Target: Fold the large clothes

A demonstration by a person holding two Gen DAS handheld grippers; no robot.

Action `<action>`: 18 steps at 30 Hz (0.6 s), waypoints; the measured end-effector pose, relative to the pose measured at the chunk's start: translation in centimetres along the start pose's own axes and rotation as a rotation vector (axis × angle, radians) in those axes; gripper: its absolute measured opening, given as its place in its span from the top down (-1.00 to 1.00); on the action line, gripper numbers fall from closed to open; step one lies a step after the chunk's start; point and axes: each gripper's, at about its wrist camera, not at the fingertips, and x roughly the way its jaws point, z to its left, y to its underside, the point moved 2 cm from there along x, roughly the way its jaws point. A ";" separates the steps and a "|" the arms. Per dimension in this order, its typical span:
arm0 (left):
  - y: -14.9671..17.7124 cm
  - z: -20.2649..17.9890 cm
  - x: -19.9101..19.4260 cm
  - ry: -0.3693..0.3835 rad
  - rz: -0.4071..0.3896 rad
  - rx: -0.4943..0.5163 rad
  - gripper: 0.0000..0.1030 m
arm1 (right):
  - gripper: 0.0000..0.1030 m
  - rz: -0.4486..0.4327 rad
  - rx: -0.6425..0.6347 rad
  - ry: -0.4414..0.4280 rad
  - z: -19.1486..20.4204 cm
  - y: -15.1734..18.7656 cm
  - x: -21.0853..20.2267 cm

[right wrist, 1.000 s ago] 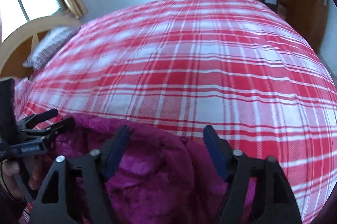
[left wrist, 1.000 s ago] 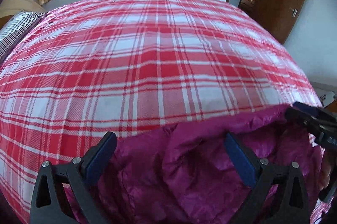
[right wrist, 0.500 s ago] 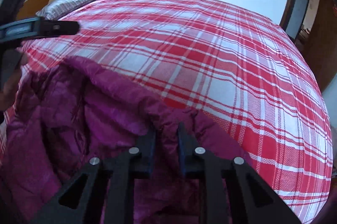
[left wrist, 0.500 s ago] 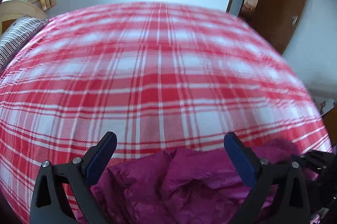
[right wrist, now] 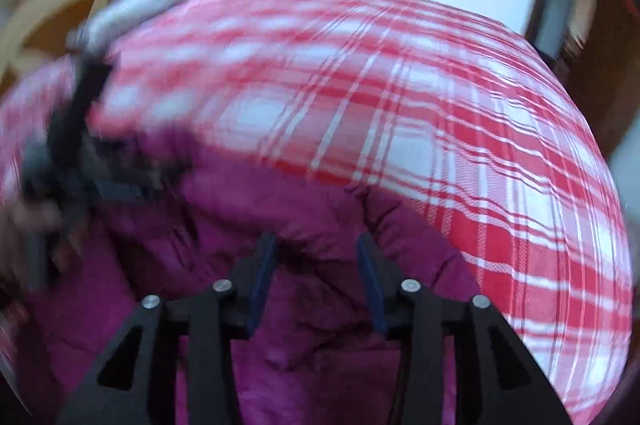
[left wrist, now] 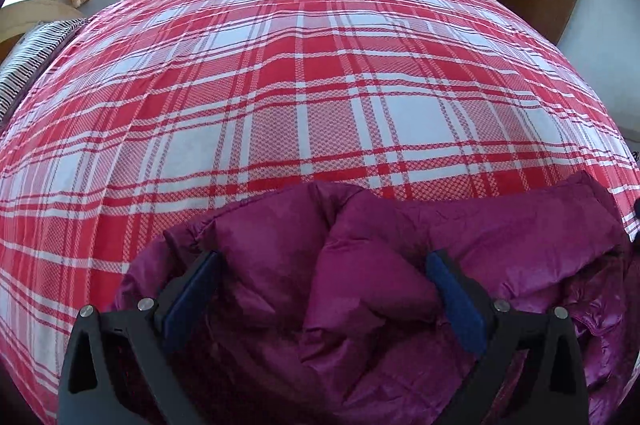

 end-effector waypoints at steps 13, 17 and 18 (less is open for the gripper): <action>-0.5 0.2 -4.9 0.007 -0.184 -0.047 -0.98 | 0.05 0.037 0.197 0.093 0.6 1.0 5.5; -0.4 -1.1 -2.3 -0.032 -0.098 0.000 -0.98 | 0.05 0.018 0.191 0.098 0.2 1.5 5.8; -0.3 -0.8 -1.5 -0.045 -0.075 -0.009 -0.98 | 0.06 0.014 0.197 0.094 0.0 1.6 5.9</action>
